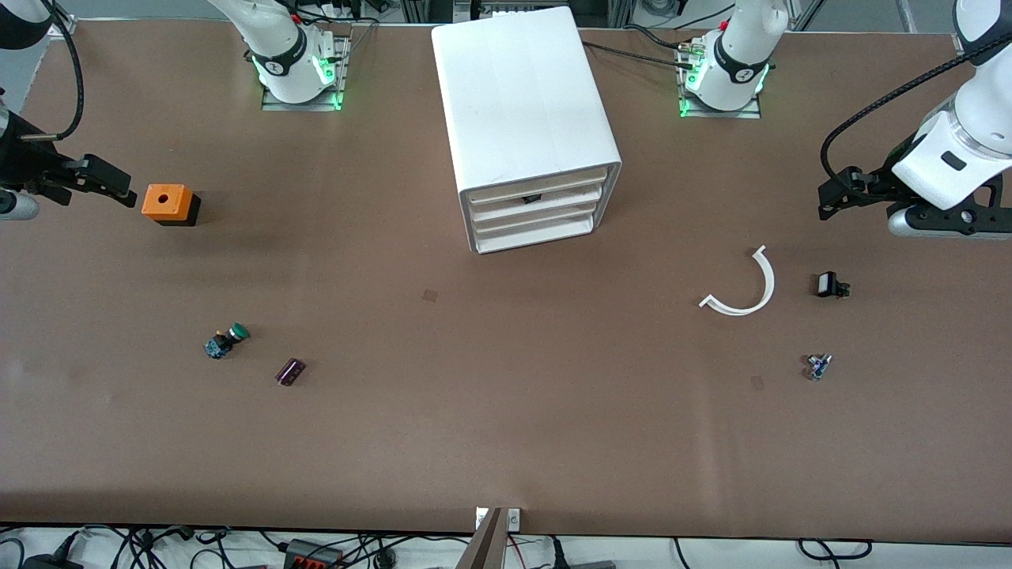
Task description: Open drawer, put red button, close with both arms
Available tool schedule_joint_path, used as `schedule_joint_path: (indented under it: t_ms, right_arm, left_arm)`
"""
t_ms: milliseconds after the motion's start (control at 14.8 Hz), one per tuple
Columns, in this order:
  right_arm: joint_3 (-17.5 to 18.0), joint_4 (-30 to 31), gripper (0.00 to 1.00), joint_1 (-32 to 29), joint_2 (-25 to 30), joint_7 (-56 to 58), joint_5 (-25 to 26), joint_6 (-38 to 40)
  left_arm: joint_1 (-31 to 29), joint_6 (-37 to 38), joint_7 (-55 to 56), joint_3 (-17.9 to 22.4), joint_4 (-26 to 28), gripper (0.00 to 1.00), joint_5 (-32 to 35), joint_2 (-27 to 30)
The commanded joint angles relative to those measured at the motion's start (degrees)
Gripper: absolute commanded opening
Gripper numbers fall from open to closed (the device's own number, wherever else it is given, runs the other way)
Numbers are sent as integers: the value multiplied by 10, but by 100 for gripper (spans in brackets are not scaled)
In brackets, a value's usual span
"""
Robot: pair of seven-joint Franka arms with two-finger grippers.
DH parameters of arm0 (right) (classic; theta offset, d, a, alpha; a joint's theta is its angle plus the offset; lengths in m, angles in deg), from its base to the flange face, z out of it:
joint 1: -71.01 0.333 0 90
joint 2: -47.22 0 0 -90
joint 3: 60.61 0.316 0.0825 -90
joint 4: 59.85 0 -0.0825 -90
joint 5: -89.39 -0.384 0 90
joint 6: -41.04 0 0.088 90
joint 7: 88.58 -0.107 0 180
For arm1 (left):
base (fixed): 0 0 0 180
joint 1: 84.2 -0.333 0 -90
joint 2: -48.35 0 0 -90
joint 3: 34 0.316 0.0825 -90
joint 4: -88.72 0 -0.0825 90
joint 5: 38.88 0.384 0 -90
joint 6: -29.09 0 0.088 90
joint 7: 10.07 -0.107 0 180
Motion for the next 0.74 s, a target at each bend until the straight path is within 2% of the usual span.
schedule_joint_path:
  t_ms: [0,675]
  right_arm:
    - [4,9,100,0,14,-11,7,4]
    - [4,9,100,0,14,-7,8,2]
  left_arm:
    - [-3,10,-13,-3,-5,100,0,5]
    - [2,16,-13,-4,-10,100,0,1]
